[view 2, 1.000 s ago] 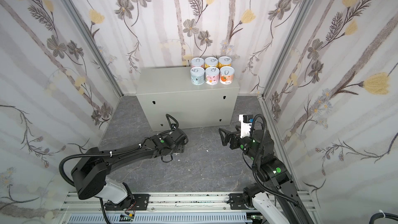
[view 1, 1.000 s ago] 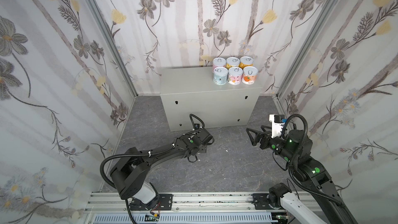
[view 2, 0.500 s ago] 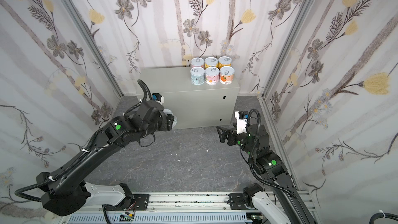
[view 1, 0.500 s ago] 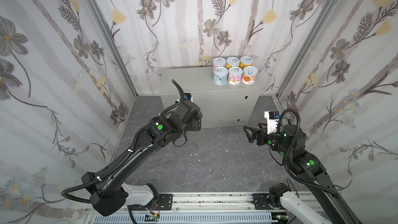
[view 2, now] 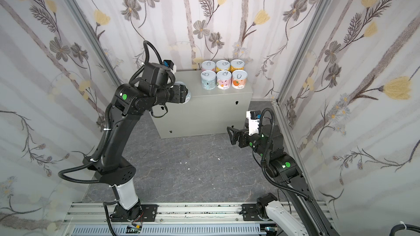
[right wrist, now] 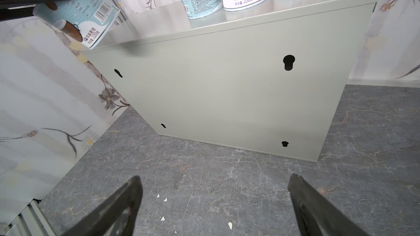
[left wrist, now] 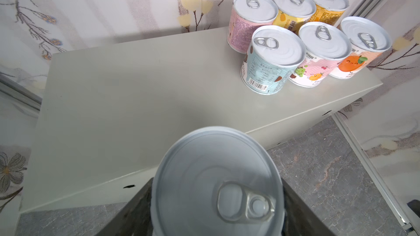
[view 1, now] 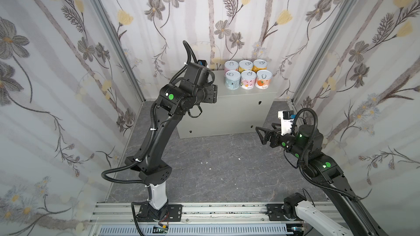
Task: Place and organize the canned foods onto the counter
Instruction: 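Lift the held can up to the cabinet top beside the can group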
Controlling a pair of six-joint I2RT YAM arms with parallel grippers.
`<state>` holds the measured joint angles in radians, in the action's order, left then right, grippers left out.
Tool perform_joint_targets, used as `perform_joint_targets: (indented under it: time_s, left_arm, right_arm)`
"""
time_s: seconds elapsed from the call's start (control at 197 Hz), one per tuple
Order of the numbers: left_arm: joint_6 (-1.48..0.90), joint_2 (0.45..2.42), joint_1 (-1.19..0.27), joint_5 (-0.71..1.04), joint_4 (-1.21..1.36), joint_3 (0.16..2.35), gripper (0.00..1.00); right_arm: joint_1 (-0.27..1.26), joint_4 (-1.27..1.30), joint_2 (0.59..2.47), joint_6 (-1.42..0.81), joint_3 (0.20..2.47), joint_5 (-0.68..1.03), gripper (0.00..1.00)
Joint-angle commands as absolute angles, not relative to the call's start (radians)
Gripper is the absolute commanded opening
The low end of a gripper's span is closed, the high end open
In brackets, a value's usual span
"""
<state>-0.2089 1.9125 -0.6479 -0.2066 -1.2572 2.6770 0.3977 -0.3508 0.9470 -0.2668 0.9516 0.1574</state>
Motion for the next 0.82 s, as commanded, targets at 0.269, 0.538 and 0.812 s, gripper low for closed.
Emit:
perform_joint_targets:
  time_s: [0.269, 0.538, 0.812]
  left_arm:
    - [-0.182, 2.042, -0.551, -0.072, -1.174, 2.756, 0.65]
    - [-0.189, 2.099, -0.500, 0.003, -1.079, 2.755, 0.69]
    - [-0.172, 2.163, -0.485, 0.036, -0.956, 2.756, 0.70]
  right_arm:
    - [0.377, -0.322, 1.010, -0.241, 1.013, 0.130, 1.00]
    - [0.354, -0.322, 1.052, -0.239, 1.038, 0.129, 1.00]
    - [0.310, -0.321, 1.093, -0.228, 1.077, 0.138, 1.00]
